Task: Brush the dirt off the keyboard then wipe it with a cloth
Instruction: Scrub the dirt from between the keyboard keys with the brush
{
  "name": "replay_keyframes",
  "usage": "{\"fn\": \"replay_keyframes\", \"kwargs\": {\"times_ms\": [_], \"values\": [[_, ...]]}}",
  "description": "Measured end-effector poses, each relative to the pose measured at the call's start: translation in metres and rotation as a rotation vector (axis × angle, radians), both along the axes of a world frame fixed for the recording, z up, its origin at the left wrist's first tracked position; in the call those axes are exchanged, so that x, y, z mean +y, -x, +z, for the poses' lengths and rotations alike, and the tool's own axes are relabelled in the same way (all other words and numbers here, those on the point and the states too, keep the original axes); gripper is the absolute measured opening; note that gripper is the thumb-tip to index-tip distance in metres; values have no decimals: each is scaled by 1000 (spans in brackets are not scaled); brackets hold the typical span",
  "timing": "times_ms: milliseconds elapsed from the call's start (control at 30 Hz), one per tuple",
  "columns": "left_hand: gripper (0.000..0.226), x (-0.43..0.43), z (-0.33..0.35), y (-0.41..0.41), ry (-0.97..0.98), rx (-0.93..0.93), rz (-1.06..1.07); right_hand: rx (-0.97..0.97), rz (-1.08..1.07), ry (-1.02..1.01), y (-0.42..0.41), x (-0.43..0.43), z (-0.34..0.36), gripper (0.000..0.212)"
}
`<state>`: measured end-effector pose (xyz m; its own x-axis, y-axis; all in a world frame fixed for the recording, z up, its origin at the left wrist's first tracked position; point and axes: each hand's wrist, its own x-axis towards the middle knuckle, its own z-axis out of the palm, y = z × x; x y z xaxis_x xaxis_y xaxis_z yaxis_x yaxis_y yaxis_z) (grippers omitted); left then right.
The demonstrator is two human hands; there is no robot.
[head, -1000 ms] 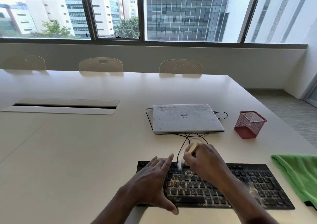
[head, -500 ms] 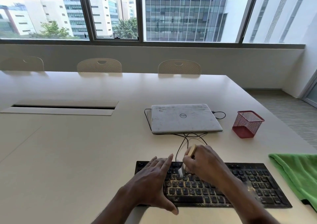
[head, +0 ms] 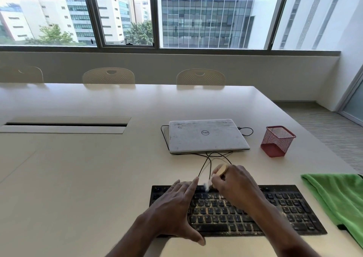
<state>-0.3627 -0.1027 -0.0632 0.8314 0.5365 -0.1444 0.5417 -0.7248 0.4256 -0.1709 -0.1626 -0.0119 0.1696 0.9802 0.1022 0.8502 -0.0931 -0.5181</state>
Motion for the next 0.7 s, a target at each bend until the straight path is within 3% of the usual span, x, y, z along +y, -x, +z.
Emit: {"fn": "replay_keyframes", "kwargs": {"times_ms": [133, 300, 433, 600, 700], "values": [[147, 3, -4, -1, -12, 6, -7, -15, 37, 90, -1, -1, -3, 27], [147, 3, -7, -4, -27, -3, -5, 18, -12, -13, -3, -2, 1, 19], [146, 2, -6, -8, -13, -4, -16, -18, 39, 105, -4, -3, -1, 23], [145, 0, -4, -12, 0, -2, -36, 4, -49, -23, -8, -5, 2, 23], [145, 0, -3, -14, -3, 8, -43, -17, -6, 70, -9, -6, -1, 24]]}}
